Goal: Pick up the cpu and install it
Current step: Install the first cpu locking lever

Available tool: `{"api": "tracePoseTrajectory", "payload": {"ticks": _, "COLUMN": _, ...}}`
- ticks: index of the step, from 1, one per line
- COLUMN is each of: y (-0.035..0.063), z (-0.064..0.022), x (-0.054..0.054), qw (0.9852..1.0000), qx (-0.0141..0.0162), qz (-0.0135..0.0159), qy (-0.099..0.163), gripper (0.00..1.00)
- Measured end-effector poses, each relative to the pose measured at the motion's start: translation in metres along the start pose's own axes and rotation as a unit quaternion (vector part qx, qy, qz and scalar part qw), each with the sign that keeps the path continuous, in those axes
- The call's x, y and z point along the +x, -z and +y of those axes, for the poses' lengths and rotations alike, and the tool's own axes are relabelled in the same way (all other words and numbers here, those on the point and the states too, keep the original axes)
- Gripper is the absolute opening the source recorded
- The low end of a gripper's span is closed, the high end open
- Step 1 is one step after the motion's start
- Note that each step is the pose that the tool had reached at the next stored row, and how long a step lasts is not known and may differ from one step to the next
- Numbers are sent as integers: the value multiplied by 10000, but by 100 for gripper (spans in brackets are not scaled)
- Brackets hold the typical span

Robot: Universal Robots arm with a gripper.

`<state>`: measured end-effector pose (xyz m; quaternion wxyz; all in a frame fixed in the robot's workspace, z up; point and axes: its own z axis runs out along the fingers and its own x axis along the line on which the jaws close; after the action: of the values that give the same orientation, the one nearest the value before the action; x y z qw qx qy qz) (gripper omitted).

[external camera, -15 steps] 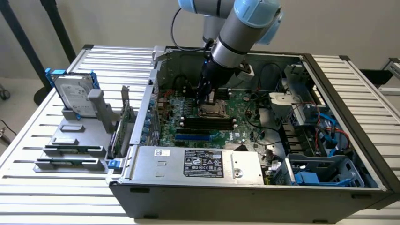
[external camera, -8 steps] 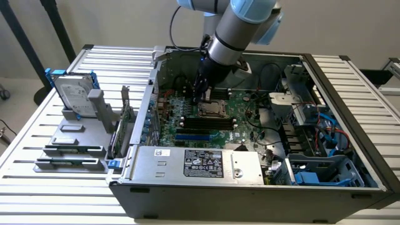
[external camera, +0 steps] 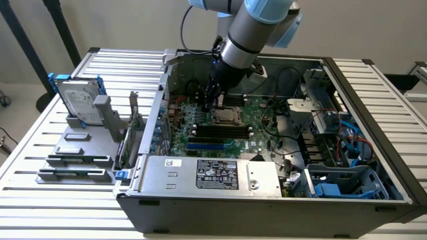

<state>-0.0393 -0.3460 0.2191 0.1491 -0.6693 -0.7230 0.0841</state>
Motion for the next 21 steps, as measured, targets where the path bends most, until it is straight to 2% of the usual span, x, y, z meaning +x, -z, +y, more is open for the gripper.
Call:
{"api": "tracePoseTrajectory", "payload": {"ticks": 12, "y": -6, "z": -19, "x": 1, "qw": 10000, "qx": -4, "qz": 0, "qy": 0, "gripper": 11}}
{"api": "tracePoseTrajectory", "payload": {"ticks": 15, "y": -24, "z": -107, "x": 7, "qw": 10000, "qx": -8, "qz": 2, "qy": 1, "gripper": 11}}
{"api": "tracePoseTrajectory", "payload": {"ticks": 17, "y": -33, "z": -185, "x": 13, "qw": 10000, "qx": -9, "qz": 14, "qy": 5, "gripper": 11}}
{"api": "tracePoseTrajectory", "payload": {"ticks": 21, "y": -31, "z": -324, "x": 25, "qw": 10000, "qx": -13, "qz": 66, "qy": 17, "gripper": 11}}
